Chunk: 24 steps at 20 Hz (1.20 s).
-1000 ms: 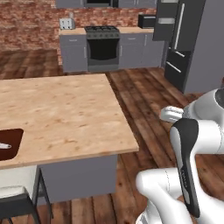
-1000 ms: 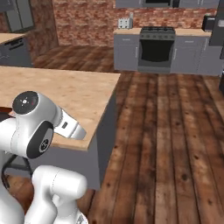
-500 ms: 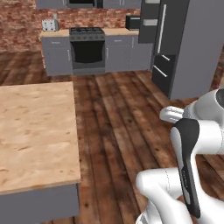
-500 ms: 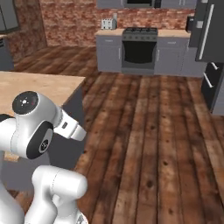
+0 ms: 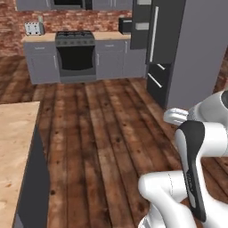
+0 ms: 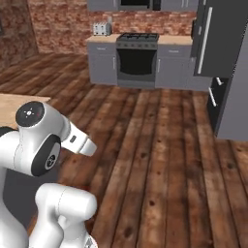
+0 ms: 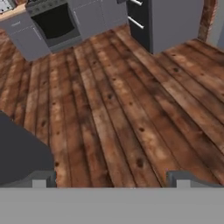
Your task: Gather the carrot and eggplant from the fridge and place them on a tray on the dining counter. Then gather the fishs from the fridge and place them on the other tray.
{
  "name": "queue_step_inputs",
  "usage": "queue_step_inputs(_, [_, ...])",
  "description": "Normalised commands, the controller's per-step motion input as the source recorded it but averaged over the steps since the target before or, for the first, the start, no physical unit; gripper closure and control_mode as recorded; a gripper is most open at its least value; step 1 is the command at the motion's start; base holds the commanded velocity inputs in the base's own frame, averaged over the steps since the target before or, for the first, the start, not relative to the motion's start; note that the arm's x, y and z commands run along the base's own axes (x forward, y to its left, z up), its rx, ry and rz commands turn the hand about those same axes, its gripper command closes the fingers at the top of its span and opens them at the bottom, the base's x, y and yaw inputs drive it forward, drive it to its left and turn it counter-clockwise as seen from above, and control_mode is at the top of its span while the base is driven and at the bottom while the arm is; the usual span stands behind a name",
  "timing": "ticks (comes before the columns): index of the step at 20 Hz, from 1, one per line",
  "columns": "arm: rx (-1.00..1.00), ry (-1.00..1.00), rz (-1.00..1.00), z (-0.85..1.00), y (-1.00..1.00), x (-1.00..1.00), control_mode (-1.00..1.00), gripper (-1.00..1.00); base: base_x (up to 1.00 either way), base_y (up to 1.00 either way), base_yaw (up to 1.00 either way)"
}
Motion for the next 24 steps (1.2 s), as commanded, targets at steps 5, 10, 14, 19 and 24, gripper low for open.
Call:
queue_step_inputs(5, [0.00,0.00,0.00,0.00,0.00,0.00,1.00,-1.00,1.00,-0.32,0.00])
queue_step_inputs(10, [0.00,0.00,0.00,0.00,0.00,0.00,1.00,-1.00,1.00,0.00,0.00])
queue_step_inputs(14, [0.00,0.00,0.00,0.00,0.00,0.00,1.00,-1.00,1.00,0.00,-0.02])
queue_step_inputs(19, [0.00,0.00,0.00,0.00,0.00,0.00,1.00,-1.00,1.00,0.00,-0.05])
queue_step_inputs(24, [0.00,0.00,0.00,0.00,0.00,0.00,1.00,-1.00,1.00,0.00,-0.09])
